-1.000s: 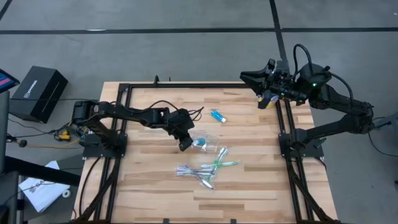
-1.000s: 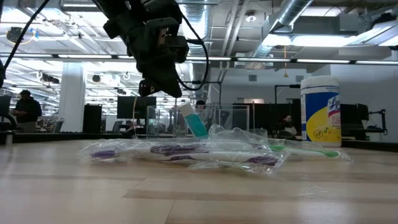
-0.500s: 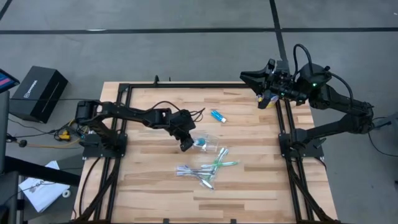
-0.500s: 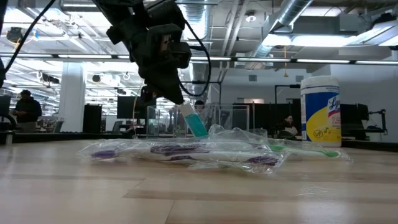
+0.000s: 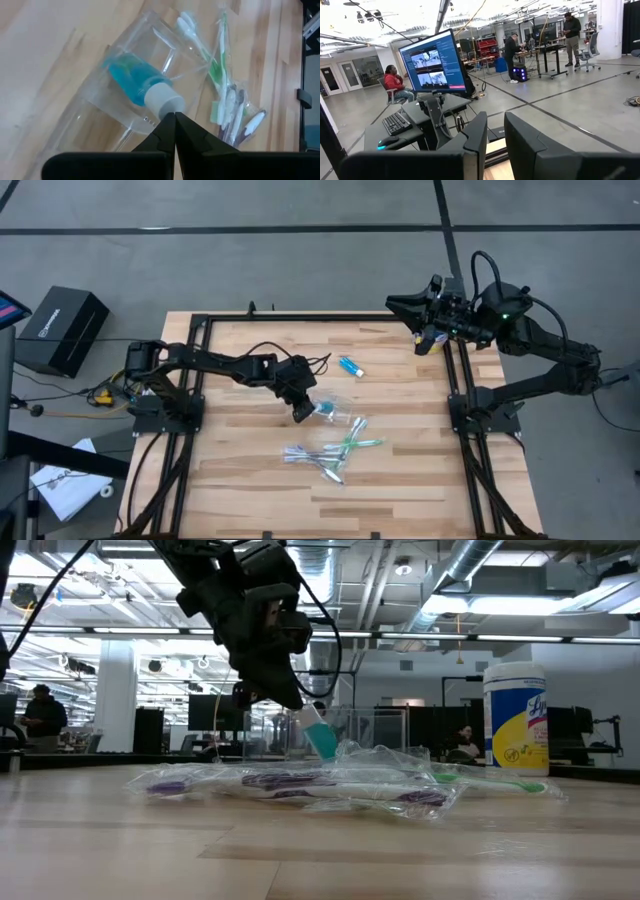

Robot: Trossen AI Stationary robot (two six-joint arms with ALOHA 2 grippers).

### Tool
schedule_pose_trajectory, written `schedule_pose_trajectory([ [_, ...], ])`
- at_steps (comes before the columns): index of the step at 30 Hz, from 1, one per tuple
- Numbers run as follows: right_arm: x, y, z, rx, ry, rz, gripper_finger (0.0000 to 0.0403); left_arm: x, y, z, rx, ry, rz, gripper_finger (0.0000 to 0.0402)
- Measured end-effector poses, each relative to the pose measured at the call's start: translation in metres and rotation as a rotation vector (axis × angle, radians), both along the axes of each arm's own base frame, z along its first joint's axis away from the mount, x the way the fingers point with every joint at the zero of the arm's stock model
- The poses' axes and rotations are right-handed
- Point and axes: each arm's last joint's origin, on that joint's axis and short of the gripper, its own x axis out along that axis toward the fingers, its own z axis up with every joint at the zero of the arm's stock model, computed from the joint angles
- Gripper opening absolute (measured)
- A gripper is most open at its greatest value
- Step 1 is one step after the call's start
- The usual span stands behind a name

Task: Pick & Place toothbrushing station
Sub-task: Put the bottom blue mouthwash bottle into the transparent organizer

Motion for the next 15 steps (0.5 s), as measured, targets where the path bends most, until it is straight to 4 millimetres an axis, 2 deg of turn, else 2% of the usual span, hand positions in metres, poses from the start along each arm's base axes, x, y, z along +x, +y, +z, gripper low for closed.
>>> schedule_pose_trajectory([
  [7,-0.001,0.001,0.002,0.005,-0.008,0.009,0.0059,0.002,0.014,0.004,0.007,-0.034,0.037,0.0000],
  [15,-0.008,0.002,0.019,-0.011,-0.059,0.028,0.0059,0.024,0.033,0.029,0.052,-0.136,0.045,0.0000],
])
